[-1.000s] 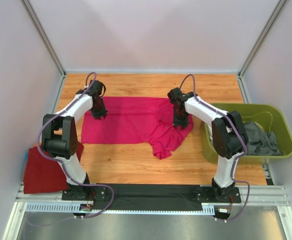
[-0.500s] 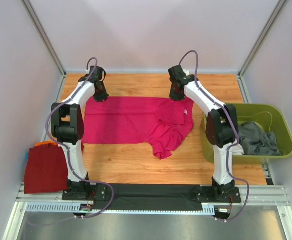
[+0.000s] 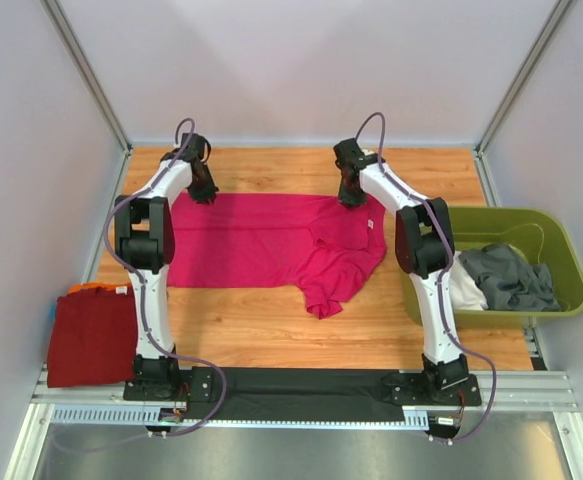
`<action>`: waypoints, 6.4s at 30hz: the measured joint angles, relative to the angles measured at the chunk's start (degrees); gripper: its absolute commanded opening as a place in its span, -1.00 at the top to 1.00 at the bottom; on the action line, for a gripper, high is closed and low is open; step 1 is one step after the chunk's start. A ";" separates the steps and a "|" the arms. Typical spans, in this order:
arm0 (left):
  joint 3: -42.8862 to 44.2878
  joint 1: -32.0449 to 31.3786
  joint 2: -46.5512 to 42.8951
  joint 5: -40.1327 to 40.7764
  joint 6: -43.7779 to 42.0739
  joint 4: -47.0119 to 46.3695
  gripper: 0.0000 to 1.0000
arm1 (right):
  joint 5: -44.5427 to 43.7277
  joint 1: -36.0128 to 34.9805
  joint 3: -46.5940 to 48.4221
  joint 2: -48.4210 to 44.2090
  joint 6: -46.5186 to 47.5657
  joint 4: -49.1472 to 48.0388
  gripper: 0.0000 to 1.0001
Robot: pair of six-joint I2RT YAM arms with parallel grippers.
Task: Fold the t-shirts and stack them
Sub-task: Fold the tshirt
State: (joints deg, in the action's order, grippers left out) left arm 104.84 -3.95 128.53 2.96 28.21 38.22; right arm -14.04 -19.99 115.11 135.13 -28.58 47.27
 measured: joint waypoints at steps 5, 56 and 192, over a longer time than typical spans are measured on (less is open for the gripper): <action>5.14 0.04 4.52 -1.01 0.31 1.73 0.56 | 0.28 0.44 3.54 2.93 -0.02 0.55 0.80; -22.88 3.04 -50.38 -4.83 2.01 2.47 -0.29 | 10.71 -4.66 -23.41 -44.54 4.04 -8.13 -1.00; -34.23 14.01 -31.21 18.75 26.64 -4.11 1.00 | -1.16 -4.94 -9.46 -21.40 -5.81 -0.74 0.99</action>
State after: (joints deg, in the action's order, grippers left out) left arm 70.61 10.07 97.32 21.71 54.85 34.11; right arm -15.20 -24.93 105.65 113.73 -34.39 46.52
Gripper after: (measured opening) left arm 0.008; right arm 0.011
